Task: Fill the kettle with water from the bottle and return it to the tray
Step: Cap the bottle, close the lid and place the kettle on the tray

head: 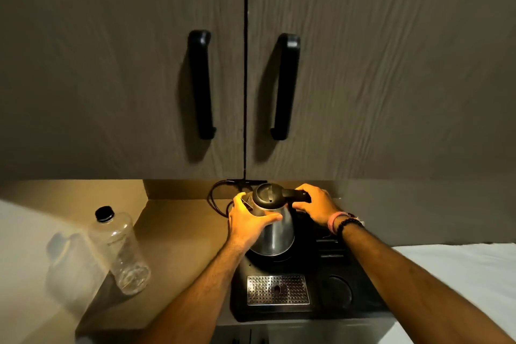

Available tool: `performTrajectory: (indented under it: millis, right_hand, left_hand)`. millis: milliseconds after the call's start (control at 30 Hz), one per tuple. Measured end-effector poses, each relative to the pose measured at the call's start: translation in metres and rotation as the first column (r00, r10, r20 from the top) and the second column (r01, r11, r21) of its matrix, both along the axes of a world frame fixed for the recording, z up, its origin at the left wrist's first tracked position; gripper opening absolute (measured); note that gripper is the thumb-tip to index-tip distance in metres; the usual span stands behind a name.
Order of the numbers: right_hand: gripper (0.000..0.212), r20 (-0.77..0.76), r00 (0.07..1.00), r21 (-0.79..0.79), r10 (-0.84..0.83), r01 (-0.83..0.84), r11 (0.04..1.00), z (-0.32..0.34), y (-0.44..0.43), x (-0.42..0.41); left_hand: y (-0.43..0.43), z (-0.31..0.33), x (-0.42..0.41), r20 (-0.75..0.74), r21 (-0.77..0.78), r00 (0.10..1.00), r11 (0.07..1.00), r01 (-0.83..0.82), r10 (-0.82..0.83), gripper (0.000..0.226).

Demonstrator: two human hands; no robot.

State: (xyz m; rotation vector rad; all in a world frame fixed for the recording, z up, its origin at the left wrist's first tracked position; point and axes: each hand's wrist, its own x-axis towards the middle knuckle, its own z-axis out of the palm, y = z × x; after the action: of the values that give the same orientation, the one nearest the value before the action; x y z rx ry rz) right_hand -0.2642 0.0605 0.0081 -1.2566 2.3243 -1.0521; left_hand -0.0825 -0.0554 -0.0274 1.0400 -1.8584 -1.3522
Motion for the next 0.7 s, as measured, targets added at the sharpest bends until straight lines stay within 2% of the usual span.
performTrajectory:
  millis: [533,633,700]
  right_hand:
    - [0.034,0.045,0.999,0.011,-0.02,0.02,1.0,-0.014,0.019,-0.013]
    - [0.05,0.034,0.999,0.03,-0.043,0.042,0.999,-0.016,0.023,-0.008]
    - [0.065,-0.025,0.997,0.056,-0.076,0.078,0.995,-0.02,0.033,-0.002]
  left_hand:
    - [0.014,-0.003,-0.007,0.088,-0.049,0.995,0.997,0.053,-0.048,0.12]
    - [0.019,-0.002,-0.005,0.11,-0.049,0.992,0.997,0.06,-0.055,0.125]
    - [0.022,-0.001,-0.001,0.139,-0.065,0.988,0.995,0.076,-0.066,0.134]
